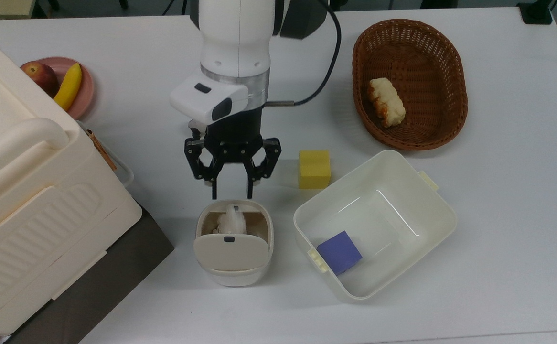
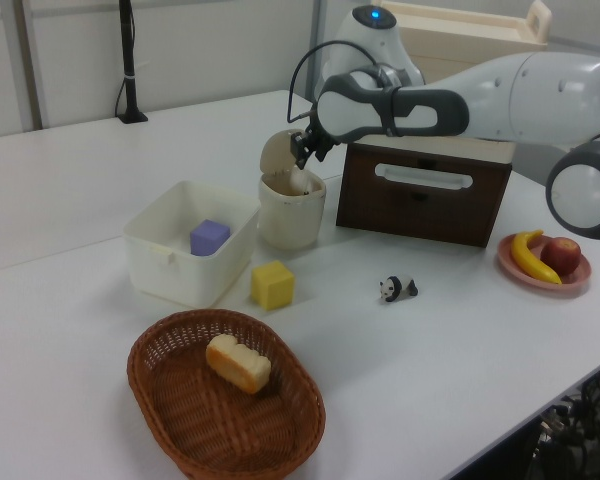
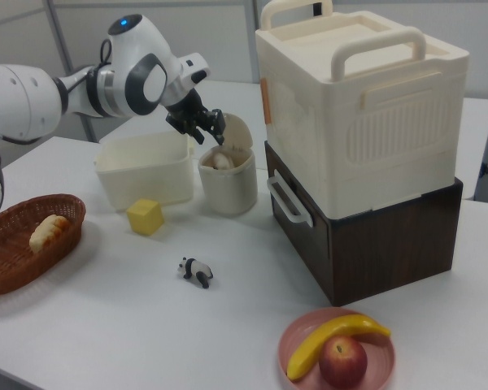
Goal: Grab it up and put it in the trash
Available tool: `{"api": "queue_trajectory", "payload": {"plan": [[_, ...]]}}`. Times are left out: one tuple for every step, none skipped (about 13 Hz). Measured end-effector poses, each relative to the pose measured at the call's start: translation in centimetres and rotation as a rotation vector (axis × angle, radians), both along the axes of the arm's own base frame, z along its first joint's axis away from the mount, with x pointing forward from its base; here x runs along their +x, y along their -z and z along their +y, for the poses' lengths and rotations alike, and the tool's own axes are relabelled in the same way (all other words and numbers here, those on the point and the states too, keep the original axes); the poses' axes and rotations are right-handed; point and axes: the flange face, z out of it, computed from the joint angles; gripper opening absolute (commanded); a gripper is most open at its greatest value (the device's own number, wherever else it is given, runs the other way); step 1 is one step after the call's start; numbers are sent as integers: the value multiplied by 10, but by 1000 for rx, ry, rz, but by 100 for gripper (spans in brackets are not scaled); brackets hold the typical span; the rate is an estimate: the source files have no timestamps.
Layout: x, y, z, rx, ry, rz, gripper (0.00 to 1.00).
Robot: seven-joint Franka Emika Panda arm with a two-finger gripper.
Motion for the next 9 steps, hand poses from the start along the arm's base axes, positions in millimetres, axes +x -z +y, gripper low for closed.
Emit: {"api": "queue_trajectory", "payload": {"plan": [[2,3,0,4,7,-8,100],[3,6,-1,6,11,-10,100],[3,7,-1,9,17,-10,100],[3,5,-1,11,20,-13,100],[3,1,-1,13,24,-20,100],[1,-1,-3,13,32,1,100],[-7,-2,-7,8,51,69,100],[-17,-3,-11,3,75,159,100],[-27,-5,-13,-2,92,234,100]]}}
